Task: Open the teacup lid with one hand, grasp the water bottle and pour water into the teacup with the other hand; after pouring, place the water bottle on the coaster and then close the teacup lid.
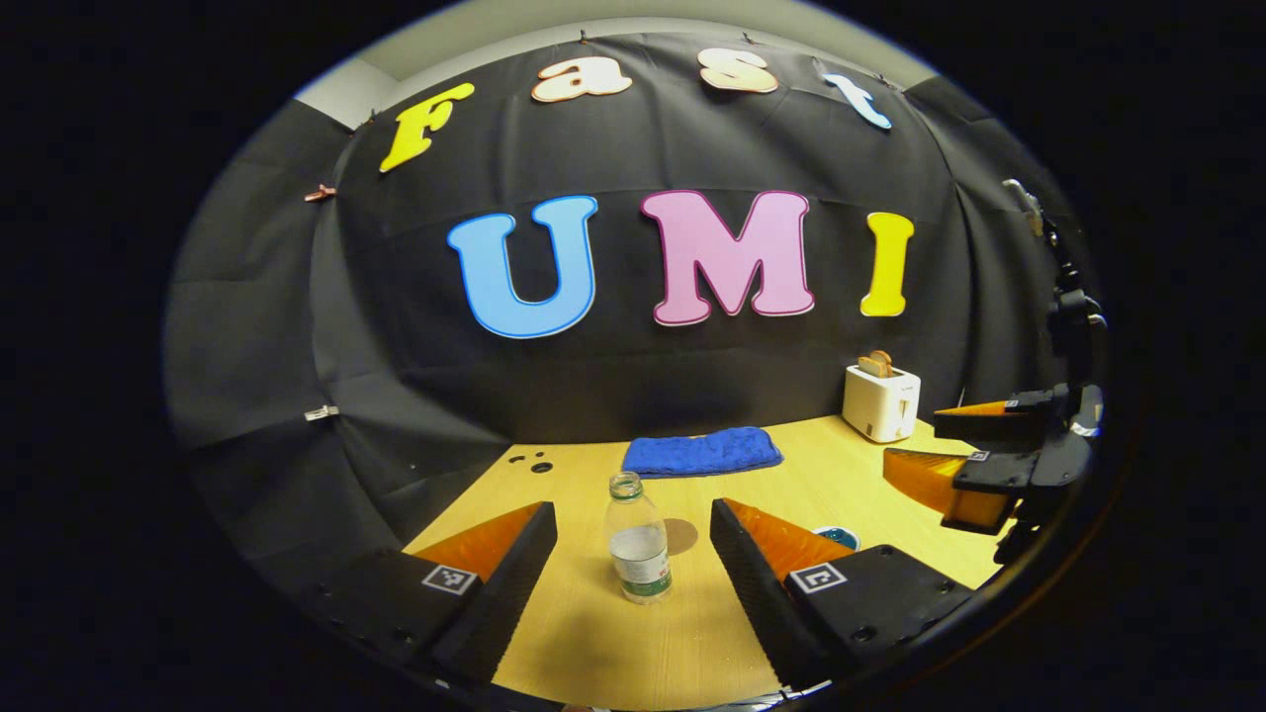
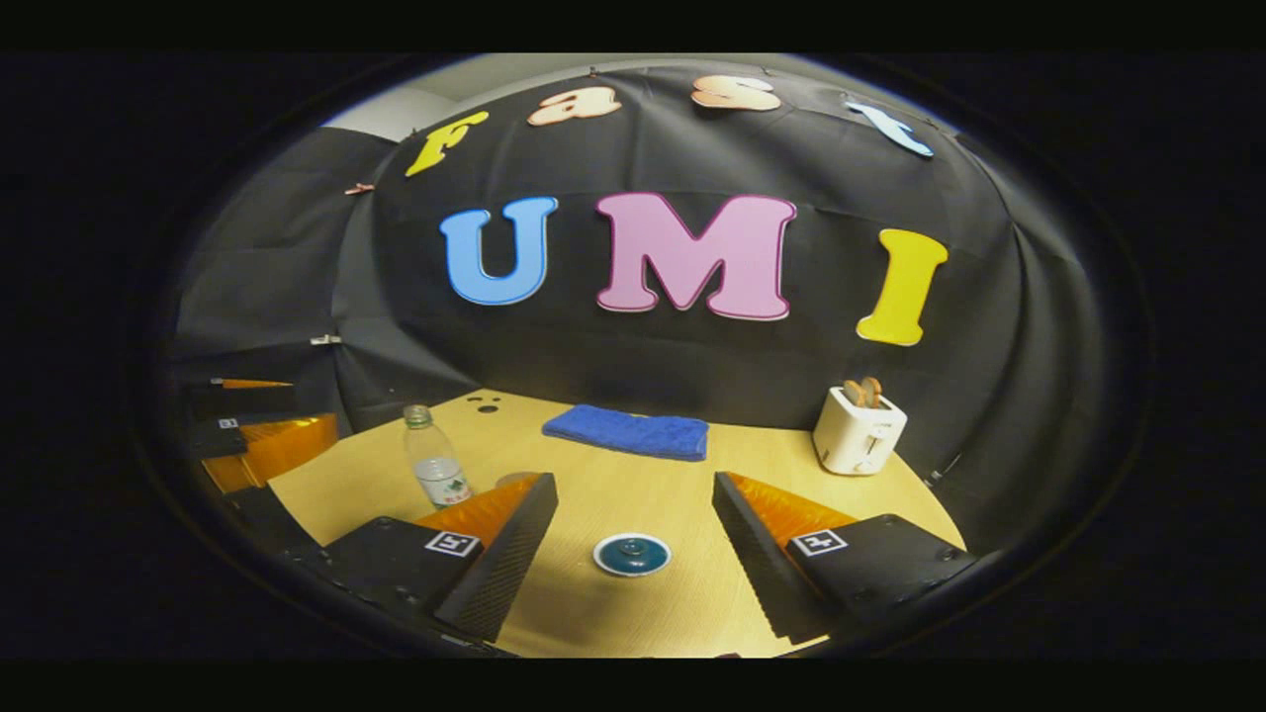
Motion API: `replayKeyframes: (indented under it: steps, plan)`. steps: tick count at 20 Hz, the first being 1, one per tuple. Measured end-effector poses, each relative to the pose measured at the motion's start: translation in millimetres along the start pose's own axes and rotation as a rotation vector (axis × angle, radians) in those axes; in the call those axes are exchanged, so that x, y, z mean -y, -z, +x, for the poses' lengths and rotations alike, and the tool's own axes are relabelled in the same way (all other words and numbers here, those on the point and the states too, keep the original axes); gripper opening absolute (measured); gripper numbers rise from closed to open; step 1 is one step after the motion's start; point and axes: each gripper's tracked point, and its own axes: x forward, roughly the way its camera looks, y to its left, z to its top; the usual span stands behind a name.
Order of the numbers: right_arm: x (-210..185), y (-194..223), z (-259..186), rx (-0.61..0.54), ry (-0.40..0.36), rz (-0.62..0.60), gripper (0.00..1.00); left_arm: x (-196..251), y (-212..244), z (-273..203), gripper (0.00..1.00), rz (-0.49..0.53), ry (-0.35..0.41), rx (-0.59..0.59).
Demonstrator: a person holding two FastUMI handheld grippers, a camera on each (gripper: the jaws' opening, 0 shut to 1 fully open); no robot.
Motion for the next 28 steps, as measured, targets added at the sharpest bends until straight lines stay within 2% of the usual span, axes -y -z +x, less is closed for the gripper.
replayKeyframes:
  steps: [2, 5, 13, 17, 18, 19, 23, 25, 28]
  plan:
    - [0, 21, 20, -0.027, 0.023, 0.013, 0.98, 0, 15, 14, 0.99, -0.006, 0.032, -0.016]
    - [1, 57, 45, -0.077, 0.036, 0.005, 0.98, -8, 40, 31, 0.99, -0.04, 0.032, -0.044]
    - [1, 124, 92, -0.118, 0.03, -0.015, 0.98, -28, 118, 65, 0.99, -0.145, -0.027, -0.122]
    - [2, 146, 104, -0.141, 0.026, 0.008, 0.86, -37, 139, 65, 0.99, -0.14, -0.042, -0.136]
    - [3, 149, 105, -0.144, 0.021, 0.014, 0.75, -39, 144, 64, 0.99, -0.14, -0.043, -0.143]
    - [1, 150, 107, -0.143, 0.02, 0.017, 0.72, -40, 148, 64, 0.99, -0.141, -0.041, -0.15]
    - [-5, 150, 108, -0.135, 0.008, -0.025, 0.68, -44, 154, 62, 0.99, -0.121, -0.04, -0.147]
    - [-6, 150, 109, -0.135, 0.012, -0.032, 0.56, -45, 155, 63, 0.99, -0.111, -0.039, -0.143]
    - [-4, 147, 108, -0.138, 0.017, -0.029, 0.53, -41, 152, 63, 0.99, -0.106, -0.028, -0.13]
